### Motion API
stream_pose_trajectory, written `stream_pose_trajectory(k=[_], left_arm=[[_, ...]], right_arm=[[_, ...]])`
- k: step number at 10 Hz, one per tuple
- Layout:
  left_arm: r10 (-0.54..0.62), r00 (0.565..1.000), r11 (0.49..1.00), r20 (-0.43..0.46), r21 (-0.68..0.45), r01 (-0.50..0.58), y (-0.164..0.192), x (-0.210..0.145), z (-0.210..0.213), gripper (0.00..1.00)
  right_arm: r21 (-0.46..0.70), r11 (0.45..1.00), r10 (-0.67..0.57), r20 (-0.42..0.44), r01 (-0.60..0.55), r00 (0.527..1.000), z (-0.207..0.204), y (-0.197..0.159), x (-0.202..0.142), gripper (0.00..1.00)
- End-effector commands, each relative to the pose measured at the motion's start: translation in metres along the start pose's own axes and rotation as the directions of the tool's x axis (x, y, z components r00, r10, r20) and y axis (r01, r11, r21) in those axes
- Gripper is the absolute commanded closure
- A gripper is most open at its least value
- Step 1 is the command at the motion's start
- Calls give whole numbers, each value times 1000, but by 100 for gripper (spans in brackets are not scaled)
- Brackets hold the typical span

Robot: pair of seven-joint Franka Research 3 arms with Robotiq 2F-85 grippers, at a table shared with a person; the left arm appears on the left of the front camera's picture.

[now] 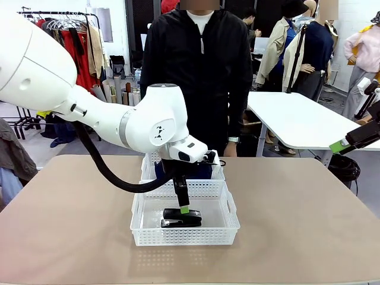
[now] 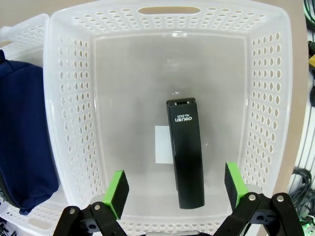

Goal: Distribute items into two baskets.
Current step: Place the picked Stapler into the Organizing basket as instructed by the person.

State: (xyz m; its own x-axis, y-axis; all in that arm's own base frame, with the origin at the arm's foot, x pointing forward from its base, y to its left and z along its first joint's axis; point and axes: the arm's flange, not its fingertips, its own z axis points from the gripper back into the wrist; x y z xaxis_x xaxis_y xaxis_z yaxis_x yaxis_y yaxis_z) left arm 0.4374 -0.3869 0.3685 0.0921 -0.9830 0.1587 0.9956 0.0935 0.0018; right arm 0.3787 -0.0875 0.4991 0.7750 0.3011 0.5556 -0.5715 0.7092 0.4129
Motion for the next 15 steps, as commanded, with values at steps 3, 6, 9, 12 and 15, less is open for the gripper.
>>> stream_pose_trajectory(k=[3,6,9,12,15], left_arm=[[-6,1000,1000,3,6,6,-1,0,3,0],[-6,1000,1000,3,6,6,-1,0,3,0],[-6,1000,1000,3,6,6,-1,0,3,0],[98,991,994,90,34,-102,0,-34,39,0],[225,941,974,253,-24,-226,34,-92,85,0]], right_arm=[[-4,1000,6,6,-6,1000,0,0,1,0],[-4,1000,6,6,-6,1000,0,0,1,0],[-4,1000,6,6,-6,1000,0,0,1,0],[-4,1000,6,6,-6,1000,0,0,1,0],[-4,1000,6,6,-6,1000,0,0,1,0]])
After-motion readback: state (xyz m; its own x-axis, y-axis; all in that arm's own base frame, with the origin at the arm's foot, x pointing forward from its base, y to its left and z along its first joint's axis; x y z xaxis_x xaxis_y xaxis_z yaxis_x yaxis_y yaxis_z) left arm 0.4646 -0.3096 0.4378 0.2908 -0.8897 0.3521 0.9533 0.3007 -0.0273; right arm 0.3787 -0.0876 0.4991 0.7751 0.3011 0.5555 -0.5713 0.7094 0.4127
